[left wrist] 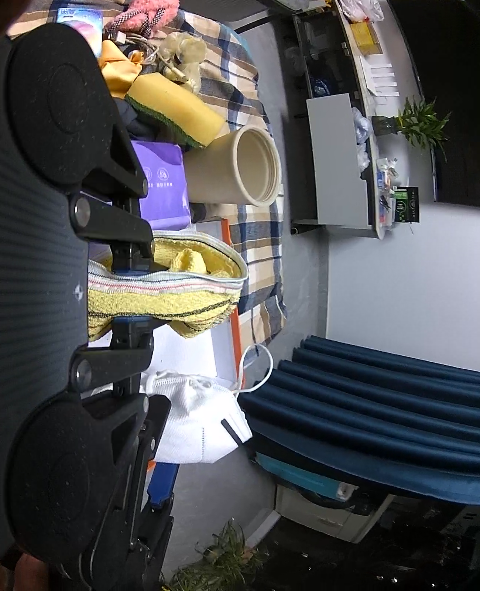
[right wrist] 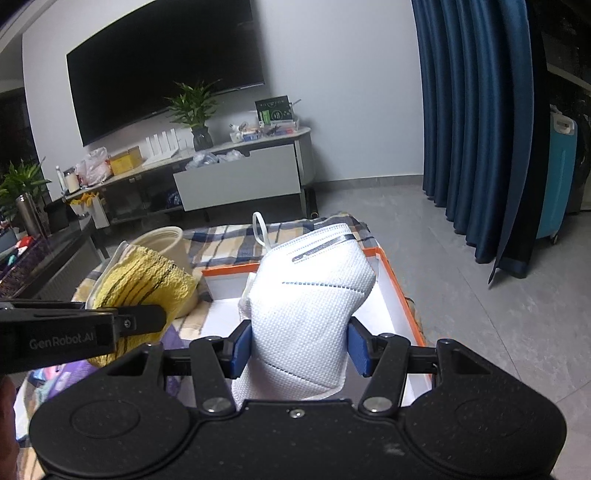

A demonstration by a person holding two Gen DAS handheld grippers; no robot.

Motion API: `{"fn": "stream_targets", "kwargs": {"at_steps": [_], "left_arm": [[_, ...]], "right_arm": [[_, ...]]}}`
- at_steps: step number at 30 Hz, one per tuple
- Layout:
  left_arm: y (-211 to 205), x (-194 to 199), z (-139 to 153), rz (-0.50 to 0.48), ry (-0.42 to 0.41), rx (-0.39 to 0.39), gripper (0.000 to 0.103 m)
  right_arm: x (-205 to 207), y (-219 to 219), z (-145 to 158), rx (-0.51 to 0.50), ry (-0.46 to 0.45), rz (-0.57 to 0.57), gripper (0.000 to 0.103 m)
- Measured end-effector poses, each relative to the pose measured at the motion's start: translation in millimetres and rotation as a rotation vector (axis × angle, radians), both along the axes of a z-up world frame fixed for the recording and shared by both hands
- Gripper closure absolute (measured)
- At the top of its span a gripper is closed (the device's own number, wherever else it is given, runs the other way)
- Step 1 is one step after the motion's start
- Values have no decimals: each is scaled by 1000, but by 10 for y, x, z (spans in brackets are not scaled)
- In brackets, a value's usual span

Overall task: Organize soft objects
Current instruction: 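Open the left gripper to drop the towel while the right releases the mask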

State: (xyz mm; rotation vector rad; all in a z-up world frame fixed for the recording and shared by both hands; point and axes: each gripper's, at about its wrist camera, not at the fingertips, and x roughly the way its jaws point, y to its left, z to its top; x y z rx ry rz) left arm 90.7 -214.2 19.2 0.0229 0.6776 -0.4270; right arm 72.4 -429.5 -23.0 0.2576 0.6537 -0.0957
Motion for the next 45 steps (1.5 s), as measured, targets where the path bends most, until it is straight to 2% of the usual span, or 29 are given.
{"fn": "stream_targets", "kwargs": {"at_steps": [11, 20, 22, 23, 24, 26, 29, 39, 45], "left_arm": [[-255, 187, -99, 19, 39, 52, 82], [-369, 277, -98, 56, 37, 99, 82], [-369, 304, -109, 70, 39, 107, 81], [-374, 324, -112, 72, 41, 107, 77], [-379, 348, -117, 70, 47, 106, 75], [-390, 394, -123, 63, 63, 92, 53], [-345, 401, -107, 75, 64, 75, 36], [-226, 168, 141, 63, 11, 52, 24], [-75, -25, 300, 79, -28, 60, 19]], "right_arm": [[291, -83, -117, -22, 36, 17, 37], [404, -179, -107, -19, 44, 14, 37], [433, -201, -98, -12, 38, 25, 34], [443, -204, -84, -10, 31, 29, 25], [435, -215, -81, -15, 27, 26, 23], [430, -237, -51, -31, 26, 6, 22], [342, -292, 1, -10, 5, -13, 19], [-90, -170, 273, -17, -43, -65, 19], [-314, 45, 459, -6, -79, -37, 19]]}}
